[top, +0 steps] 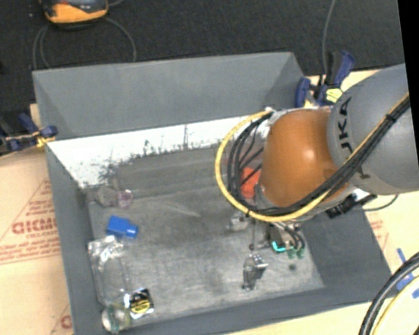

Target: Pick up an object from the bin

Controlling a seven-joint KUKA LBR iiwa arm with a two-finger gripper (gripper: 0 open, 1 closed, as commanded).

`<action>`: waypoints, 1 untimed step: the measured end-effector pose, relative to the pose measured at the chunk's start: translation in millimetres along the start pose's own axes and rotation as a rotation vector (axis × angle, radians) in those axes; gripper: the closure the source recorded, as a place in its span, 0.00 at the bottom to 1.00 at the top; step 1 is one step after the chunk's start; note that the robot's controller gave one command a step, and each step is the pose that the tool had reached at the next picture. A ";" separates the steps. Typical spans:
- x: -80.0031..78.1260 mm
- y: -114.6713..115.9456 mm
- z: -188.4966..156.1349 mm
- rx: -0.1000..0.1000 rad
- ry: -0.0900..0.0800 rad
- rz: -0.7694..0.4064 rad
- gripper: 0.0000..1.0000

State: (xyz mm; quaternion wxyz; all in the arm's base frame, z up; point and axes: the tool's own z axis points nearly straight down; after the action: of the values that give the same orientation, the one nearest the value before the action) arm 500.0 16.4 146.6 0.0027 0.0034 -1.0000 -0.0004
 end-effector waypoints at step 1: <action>-68.8 47.6 19.6 -0.004 -0.010 0.192 0.00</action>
Offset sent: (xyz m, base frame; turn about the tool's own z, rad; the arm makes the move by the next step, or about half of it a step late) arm 0.0671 0.0463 -0.0200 0.1972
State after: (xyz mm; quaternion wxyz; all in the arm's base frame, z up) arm 568.4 64.4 126.7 -0.0022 -0.0927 -0.9957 -0.0020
